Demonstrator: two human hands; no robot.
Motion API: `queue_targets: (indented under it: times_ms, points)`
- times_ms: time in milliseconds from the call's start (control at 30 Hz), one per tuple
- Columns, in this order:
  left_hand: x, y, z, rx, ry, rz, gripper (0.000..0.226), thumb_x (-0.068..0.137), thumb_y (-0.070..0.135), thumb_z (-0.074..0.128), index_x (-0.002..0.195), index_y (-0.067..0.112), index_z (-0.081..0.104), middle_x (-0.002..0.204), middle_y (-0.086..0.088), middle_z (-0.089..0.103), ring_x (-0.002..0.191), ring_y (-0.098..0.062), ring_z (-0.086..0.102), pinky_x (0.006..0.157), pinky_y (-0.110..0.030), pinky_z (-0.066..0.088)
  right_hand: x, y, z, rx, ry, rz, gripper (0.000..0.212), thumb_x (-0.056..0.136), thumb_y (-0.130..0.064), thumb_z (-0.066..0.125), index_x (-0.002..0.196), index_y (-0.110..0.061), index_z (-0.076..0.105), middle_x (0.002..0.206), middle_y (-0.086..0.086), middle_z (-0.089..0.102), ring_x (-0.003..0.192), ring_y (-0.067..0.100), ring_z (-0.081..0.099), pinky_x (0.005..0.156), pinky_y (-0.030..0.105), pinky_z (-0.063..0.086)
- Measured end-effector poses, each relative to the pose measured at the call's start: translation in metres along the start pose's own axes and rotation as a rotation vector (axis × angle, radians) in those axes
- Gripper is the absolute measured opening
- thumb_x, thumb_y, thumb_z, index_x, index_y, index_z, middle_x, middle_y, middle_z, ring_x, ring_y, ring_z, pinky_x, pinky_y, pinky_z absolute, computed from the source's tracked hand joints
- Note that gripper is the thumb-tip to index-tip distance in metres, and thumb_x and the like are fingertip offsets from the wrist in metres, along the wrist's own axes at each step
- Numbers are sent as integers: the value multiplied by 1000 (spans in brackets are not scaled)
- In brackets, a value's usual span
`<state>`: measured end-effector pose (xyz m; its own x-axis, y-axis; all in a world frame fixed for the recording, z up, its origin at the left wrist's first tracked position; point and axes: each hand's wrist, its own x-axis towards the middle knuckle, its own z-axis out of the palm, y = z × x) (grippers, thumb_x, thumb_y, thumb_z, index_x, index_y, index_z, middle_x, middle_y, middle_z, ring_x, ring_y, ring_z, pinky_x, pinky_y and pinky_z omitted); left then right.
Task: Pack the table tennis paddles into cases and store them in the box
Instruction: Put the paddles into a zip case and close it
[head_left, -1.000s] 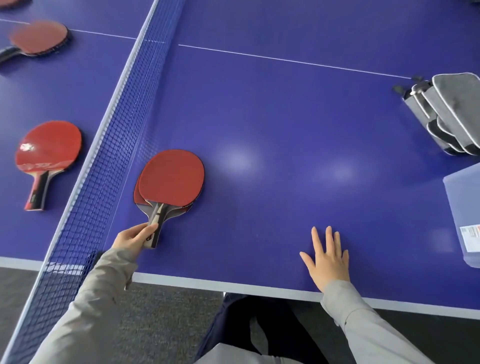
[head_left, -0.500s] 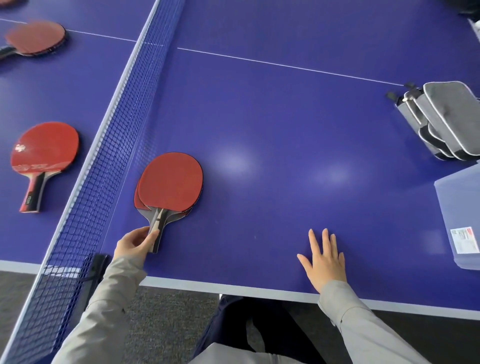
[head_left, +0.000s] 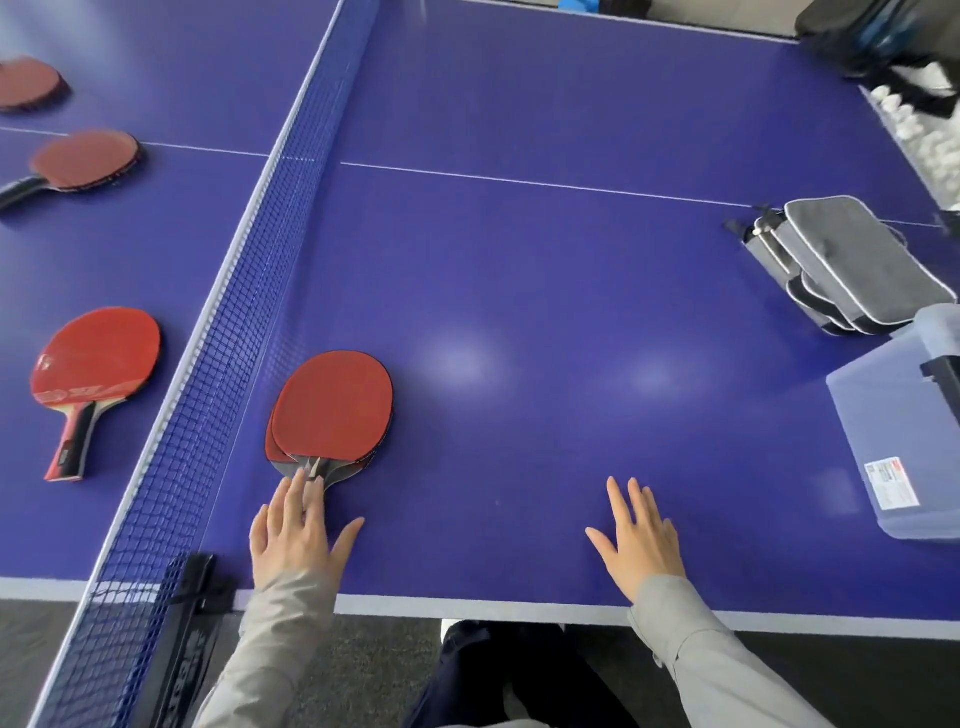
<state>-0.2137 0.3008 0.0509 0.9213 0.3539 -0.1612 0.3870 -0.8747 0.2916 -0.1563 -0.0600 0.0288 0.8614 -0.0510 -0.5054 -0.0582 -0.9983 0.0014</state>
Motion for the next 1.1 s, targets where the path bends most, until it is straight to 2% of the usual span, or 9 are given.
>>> queue_targets:
  times_ms: [200, 300, 333, 400, 467, 500, 567, 933, 1100]
  points:
    - [1, 72, 9, 91, -188, 233, 99, 88, 68, -2, 122, -3, 60, 131, -19, 57, 119, -36, 56, 96, -53, 44, -15, 19, -16, 64, 62, -4, 72, 96, -54, 31, 150, -27, -9, 160, 3, -6, 148, 22, -3, 118, 41, 14]
    - [3, 114, 18, 111, -184, 315, 104, 86, 68, -8, 123, -1, 59, 132, -16, 56, 120, -36, 55, 97, -55, 43, -19, 35, -25, 94, 89, 11, 71, 96, -53, 30, 150, -28, -8, 161, 2, -6, 148, 22, -3, 118, 41, 13]
    - [4, 129, 20, 134, -179, 336, 110, 80, 71, -16, 131, 2, 53, 139, -13, 49, 128, -33, 48, 105, -52, 37, -20, 42, -28, 102, 100, 17, 70, 96, -53, 30, 150, -27, -7, 161, 2, -6, 148, 22, -3, 118, 41, 13]
    - [6, 155, 32, 209, -174, 378, 121, 63, 74, -34, 148, 10, 24, 157, -4, 19, 145, -24, 17, 117, -44, 11, -21, 57, -35, 121, 126, 29, 69, 97, -53, 29, 151, -27, -4, 161, 2, -4, 148, 22, -2, 118, 41, 13]
    - [5, 180, 42, 273, -159, 402, 101, 71, 73, -23, 151, 16, 4, 159, 1, -1, 147, -18, -2, 118, -40, -3, -23, 76, -42, 132, 153, 34, 67, 97, -53, 29, 151, -26, -2, 161, 1, -2, 148, 22, -1, 118, 41, 13]
    - [4, 194, 45, 306, -152, 411, 88, 82, 71, -5, 151, 17, 1, 160, 1, -4, 147, -18, -5, 119, -40, -3, -24, 88, -46, 131, 166, 35, 67, 97, -52, 28, 151, -26, 0, 161, 1, -1, 148, 21, 0, 118, 42, 14]
    - [-2, 227, 48, 318, -160, 429, 82, 89, 68, 19, 151, 18, 0, 160, 2, -4, 147, -17, -7, 118, -40, -3, -28, 115, -53, 127, 192, 39, 66, 97, -52, 28, 151, -25, 2, 161, 2, 2, 148, 21, 1, 118, 42, 15]
    - [-82, 451, 65, 256, -61, 603, 79, 91, 65, 20, 150, 18, -1, 160, 4, -6, 146, -15, -10, 118, -40, -4, -77, 314, -95, 138, 412, 78, 65, 97, -52, 29, 151, -25, 5, 160, -1, 8, 148, 21, 5, 117, 40, 17]
    - [-110, 536, 67, 217, -33, 630, 78, 91, 65, 18, 150, 19, 0, 160, 5, -3, 146, -14, -8, 119, -39, -2, -95, 398, -106, 142, 433, 120, 62, 98, -49, 29, 150, -24, 5, 160, 1, 10, 148, 22, 5, 117, 39, 15]
